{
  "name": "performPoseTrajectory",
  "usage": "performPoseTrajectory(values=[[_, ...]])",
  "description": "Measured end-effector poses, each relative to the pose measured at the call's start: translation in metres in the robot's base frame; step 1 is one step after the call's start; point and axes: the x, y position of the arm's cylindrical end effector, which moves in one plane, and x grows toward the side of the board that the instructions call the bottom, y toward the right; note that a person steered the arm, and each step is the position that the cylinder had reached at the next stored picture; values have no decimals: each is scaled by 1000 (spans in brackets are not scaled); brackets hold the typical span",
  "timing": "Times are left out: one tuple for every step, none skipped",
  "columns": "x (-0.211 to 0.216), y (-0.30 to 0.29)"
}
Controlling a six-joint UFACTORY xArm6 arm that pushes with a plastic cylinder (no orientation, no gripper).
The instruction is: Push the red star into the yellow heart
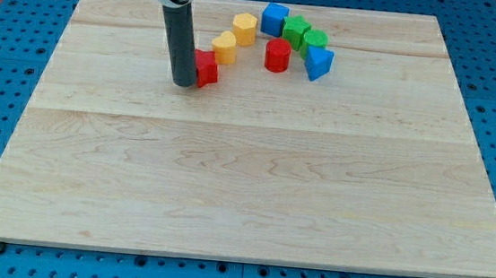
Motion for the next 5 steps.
performPoseTrajectory(values=[[-7,2],[-15,2],[-17,4],[-22,4],[-32,4]])
